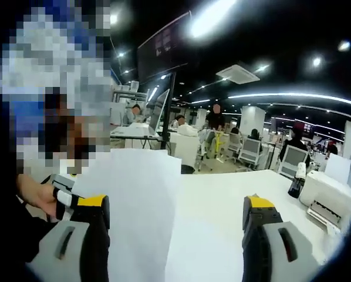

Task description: Organize the stack of printing papers by aligning and flattening the scattered papers on the table

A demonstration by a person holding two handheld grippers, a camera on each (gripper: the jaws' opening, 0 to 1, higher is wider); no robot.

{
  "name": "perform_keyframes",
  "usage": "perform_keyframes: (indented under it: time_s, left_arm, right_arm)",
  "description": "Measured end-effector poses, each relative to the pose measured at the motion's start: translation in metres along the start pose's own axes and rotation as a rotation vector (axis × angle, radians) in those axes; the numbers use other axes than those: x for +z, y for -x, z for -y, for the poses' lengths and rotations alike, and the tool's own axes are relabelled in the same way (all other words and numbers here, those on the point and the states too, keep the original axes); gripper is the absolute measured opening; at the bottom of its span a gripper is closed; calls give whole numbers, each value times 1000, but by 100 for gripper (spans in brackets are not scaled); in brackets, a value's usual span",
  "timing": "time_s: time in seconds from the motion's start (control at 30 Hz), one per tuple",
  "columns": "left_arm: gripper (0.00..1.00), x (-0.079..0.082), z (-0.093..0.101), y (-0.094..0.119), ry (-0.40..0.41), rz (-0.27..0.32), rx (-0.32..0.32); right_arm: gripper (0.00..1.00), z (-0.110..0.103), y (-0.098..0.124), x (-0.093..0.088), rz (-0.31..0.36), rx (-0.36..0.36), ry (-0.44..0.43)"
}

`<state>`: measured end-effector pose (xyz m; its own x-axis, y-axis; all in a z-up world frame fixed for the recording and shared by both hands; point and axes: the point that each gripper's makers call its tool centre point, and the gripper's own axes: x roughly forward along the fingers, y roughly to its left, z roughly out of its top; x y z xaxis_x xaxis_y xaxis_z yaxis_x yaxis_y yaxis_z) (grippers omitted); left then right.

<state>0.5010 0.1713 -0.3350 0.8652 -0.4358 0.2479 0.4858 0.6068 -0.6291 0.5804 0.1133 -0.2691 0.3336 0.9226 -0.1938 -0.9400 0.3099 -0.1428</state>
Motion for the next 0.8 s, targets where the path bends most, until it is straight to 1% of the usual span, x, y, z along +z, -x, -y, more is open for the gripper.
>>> perform_keyframes:
  time_s: [0.43, 0.8]
  left_arm:
    - [7, 2, -1, 1, 6, 1, -4]
    - [7, 1, -1, 0, 6, 0, -6]
  right_arm:
    - [89, 7, 18, -9, -1, -39, -14]
    - [89, 19, 40, -17, 5, -89, -36]
